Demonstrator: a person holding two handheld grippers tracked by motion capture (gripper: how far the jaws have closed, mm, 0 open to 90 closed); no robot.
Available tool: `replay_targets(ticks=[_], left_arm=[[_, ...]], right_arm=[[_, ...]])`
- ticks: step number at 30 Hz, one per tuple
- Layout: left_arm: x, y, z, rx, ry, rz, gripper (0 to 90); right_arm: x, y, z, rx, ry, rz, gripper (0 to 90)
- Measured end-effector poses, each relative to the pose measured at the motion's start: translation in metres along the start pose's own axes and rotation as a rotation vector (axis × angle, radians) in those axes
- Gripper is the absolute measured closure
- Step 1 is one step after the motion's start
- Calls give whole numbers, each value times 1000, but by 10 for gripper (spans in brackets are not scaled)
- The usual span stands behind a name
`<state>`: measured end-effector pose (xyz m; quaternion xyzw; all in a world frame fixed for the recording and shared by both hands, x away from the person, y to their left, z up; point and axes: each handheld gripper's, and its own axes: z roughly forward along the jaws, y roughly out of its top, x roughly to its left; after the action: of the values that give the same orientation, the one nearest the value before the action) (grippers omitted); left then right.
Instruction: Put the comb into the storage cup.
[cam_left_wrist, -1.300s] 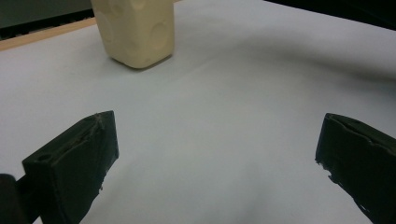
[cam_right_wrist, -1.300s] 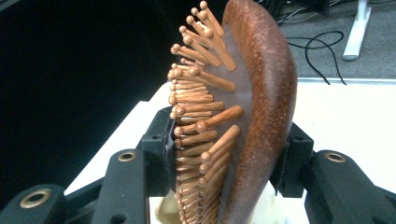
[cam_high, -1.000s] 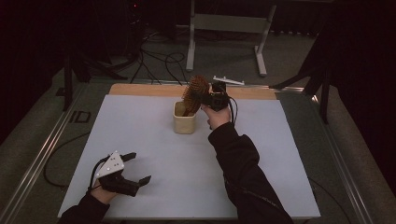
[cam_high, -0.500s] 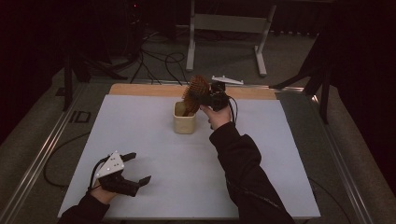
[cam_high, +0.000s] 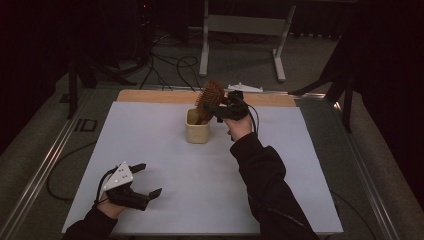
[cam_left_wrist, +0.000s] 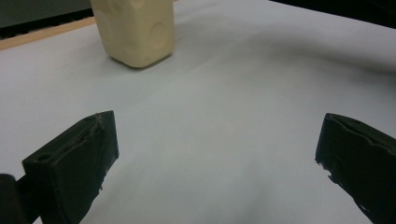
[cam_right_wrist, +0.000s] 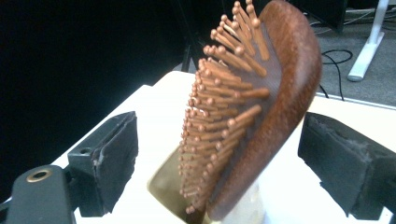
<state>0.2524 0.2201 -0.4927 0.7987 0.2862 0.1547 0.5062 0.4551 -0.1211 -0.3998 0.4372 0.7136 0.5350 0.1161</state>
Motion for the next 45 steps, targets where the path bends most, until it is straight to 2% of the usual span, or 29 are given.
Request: replay_targets(ticks=[10, 16, 29, 36, 45], left_arm=[[0, 0, 1, 1, 0, 1, 1], [0, 0, 0, 1, 1, 0, 1], [0, 0, 2, 3, -4, -1, 1], [0, 0, 3, 5, -5, -1, 0], [1, 0, 3, 2, -6, -7, 1]], right_arm=[[-3, -4, -8, 33, -3, -38, 96], [-6, -7, -12, 14, -12, -45, 95], [-15, -11, -21, 27, 6, -90, 96], [-15, -15, -27, 39, 9, -110, 96], [-20, -22, -36, 44, 20, -113, 97]])
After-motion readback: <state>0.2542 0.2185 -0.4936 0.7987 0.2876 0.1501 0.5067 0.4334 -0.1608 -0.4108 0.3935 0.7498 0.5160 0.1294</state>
